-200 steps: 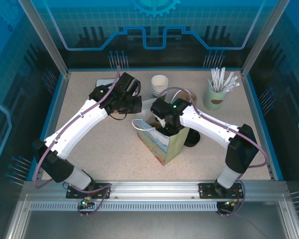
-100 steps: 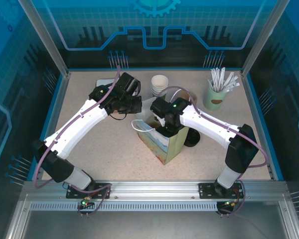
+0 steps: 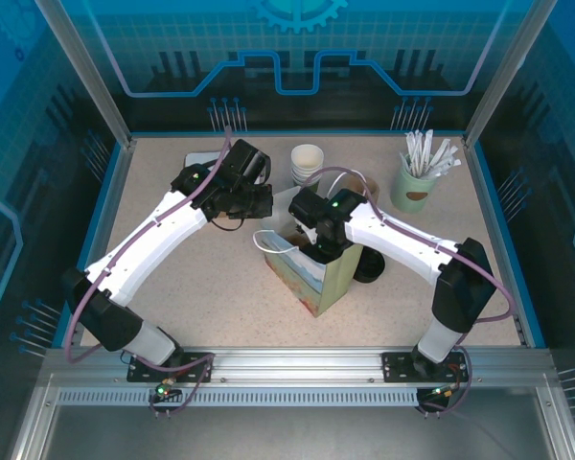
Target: Pack the takeout coffee
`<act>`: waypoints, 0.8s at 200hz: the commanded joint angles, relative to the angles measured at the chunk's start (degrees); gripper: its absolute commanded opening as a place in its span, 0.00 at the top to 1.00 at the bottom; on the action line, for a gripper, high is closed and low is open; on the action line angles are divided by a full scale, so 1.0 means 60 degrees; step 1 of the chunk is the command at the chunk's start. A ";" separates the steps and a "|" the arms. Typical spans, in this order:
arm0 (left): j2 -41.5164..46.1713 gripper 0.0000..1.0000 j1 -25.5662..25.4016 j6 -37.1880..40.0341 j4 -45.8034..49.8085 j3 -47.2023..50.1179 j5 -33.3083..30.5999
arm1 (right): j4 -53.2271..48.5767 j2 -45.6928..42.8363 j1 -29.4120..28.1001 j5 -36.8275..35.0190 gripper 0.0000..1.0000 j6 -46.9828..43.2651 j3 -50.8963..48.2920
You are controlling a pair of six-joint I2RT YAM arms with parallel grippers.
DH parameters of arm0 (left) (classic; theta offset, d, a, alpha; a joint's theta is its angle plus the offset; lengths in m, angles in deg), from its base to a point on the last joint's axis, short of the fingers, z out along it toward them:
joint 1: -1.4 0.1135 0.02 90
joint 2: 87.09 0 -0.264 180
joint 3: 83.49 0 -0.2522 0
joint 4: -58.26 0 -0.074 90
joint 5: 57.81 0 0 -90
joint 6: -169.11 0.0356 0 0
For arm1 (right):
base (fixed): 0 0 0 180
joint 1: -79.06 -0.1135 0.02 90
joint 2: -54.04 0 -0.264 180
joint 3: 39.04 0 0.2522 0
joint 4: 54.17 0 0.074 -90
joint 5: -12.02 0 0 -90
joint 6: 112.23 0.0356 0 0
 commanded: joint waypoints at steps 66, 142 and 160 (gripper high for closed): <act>-0.0199 0.87 0.0060 0.0171 0.0109 0.0103 0.0134 | 0.0681 0.0354 0.0176 0.0440 0.26 -0.0082 -0.0485; -0.0188 0.87 0.0062 0.0160 0.0082 0.0103 0.0126 | 0.0507 0.0165 0.0172 0.0389 0.25 -0.0068 -0.0251; -0.0199 0.87 0.0073 0.0159 0.0089 0.0104 0.0128 | 0.0507 0.0149 0.0169 0.0389 0.25 -0.0068 -0.0236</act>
